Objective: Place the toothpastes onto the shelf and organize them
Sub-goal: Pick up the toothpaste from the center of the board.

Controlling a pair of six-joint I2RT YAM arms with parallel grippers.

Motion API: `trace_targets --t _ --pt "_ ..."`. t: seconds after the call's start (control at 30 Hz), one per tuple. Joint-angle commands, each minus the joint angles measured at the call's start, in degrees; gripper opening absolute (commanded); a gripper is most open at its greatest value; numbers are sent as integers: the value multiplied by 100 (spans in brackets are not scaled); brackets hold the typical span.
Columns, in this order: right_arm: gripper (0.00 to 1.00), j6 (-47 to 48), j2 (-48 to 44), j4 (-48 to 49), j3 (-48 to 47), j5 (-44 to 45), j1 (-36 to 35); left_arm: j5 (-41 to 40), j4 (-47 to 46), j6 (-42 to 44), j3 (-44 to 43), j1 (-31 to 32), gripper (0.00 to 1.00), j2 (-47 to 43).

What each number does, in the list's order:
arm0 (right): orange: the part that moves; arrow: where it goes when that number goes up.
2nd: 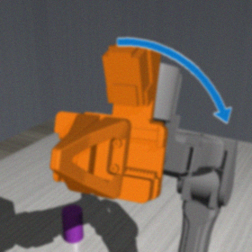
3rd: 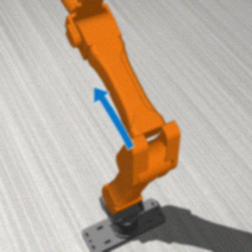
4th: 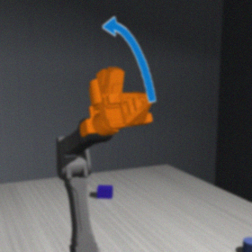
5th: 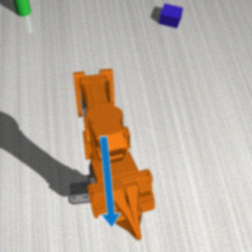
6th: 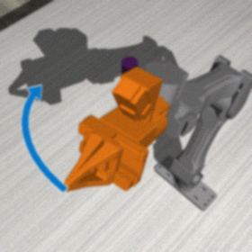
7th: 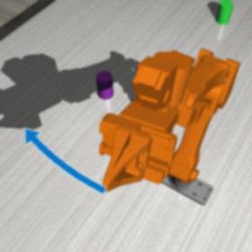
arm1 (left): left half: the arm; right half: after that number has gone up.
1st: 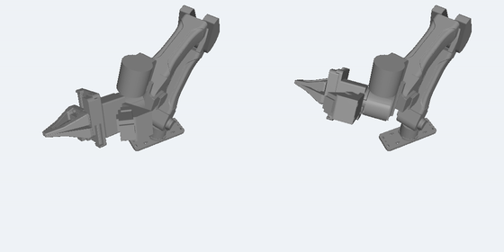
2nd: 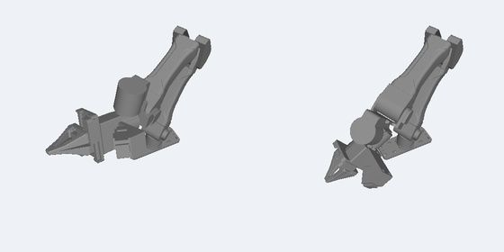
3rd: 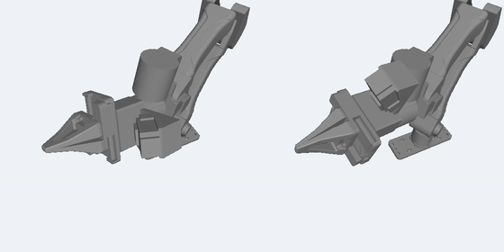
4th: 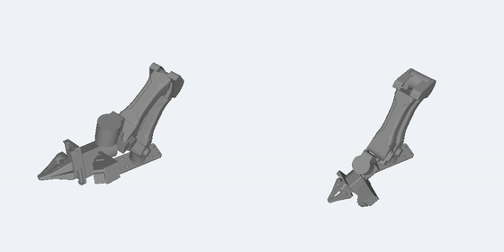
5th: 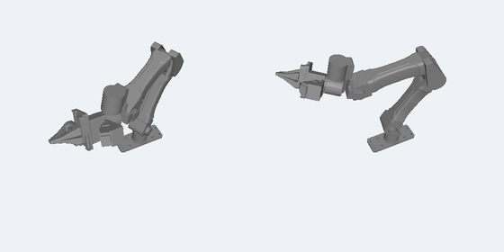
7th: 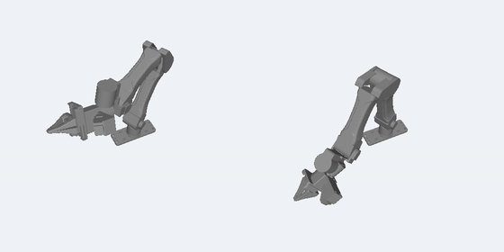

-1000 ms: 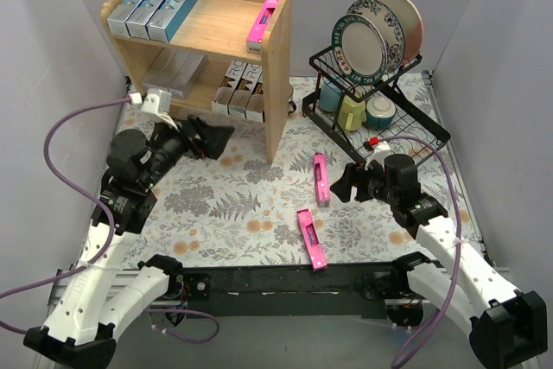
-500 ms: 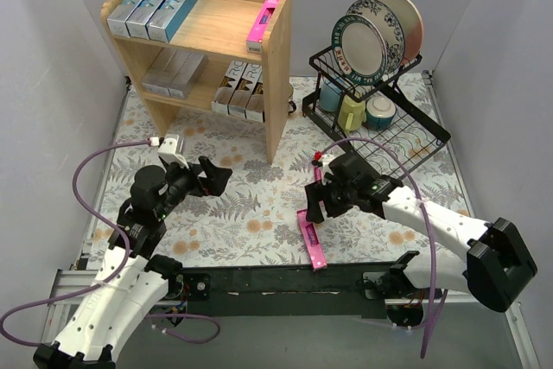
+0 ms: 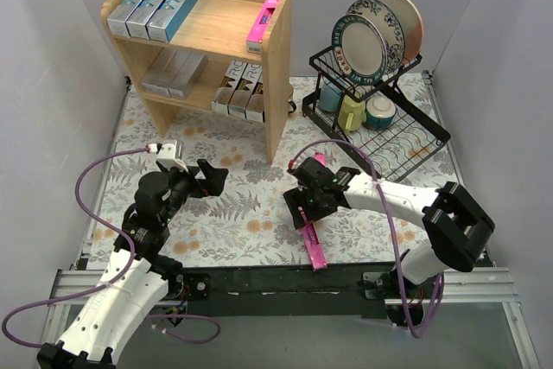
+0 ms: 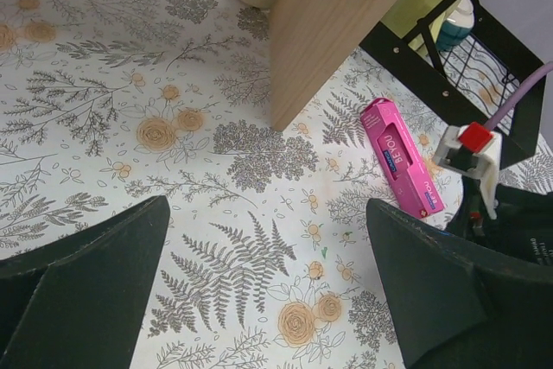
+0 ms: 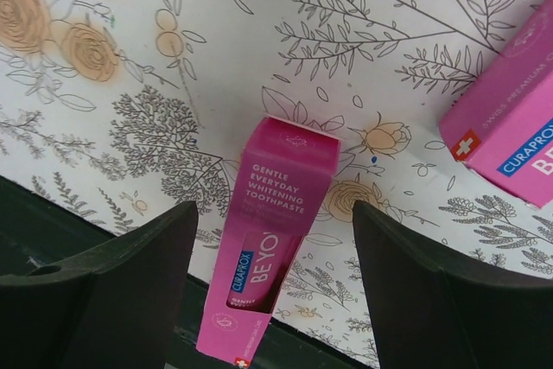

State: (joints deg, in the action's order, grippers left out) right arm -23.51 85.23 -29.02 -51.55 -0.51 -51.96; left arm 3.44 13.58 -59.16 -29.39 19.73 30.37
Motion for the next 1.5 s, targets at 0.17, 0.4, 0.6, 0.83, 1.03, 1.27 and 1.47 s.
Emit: trace_targets --t 0.17,0.4,0.6,0.83,1.03,1.27,1.47 --pt "78 -418 670 -640 -435 500 -103 -80 -172 62 56 5 98 -22" --pt "72 -523 1022 -807 -567 666 -217 -2 -163 45 56 5 98 57" --pt "57 -558 1118 -878 -672 789 -226 209 -189 -34 -5 5 98 329" --pt "39 -489 1048 -711 -1155 737 -209 912 -418 -394 -111 136 98 768" --pt "36 -304 1198 -807 -1770 842 37 -9 -585 -685 -234 1418 98 1093" --pt "36 -102 1154 -1018 -2368 842 669 -2090 -875 -1045 -568 3691 98 1979" --pt "36 -40 1119 -1212 -2658 711 1294 -4479 -989 -1125 -1384 5398 98 3377"
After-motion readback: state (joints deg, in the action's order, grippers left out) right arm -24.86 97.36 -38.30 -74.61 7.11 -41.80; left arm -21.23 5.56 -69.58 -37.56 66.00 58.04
